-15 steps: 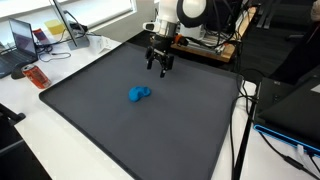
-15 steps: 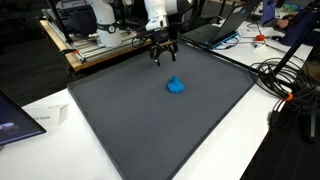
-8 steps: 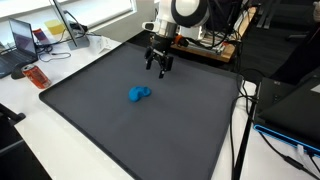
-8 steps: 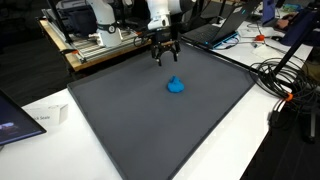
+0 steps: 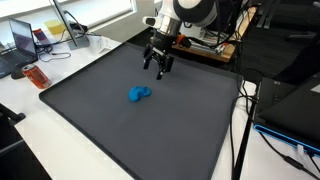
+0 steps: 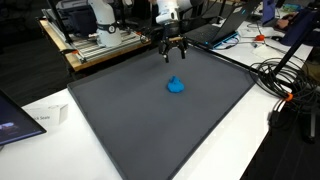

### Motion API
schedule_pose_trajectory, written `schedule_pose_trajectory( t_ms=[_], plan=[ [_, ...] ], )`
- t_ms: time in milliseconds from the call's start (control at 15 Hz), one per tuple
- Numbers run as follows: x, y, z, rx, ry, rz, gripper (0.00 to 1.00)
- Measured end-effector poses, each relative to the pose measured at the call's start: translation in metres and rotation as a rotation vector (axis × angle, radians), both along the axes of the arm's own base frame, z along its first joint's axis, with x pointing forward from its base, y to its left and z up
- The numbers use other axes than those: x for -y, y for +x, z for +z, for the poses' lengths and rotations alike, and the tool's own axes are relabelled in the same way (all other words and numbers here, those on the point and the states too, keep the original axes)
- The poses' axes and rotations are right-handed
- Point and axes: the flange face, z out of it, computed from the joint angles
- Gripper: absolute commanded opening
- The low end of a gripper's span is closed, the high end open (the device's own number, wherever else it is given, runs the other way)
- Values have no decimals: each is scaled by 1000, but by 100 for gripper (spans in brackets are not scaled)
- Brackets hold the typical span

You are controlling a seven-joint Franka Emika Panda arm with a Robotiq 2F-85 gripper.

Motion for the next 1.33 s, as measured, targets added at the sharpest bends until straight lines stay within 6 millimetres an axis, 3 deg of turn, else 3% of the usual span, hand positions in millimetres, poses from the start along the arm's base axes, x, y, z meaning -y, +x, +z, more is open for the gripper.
schedule_pose_trajectory(
  t_ms=[733, 1067, 1333],
  plan=[
    [-31, -2, -1, -45, 19, -89, 100],
    [-28, 2, 21, -120, -16, -48, 100],
    [-17, 17, 44, -190, -54, 21, 100]
  ],
)
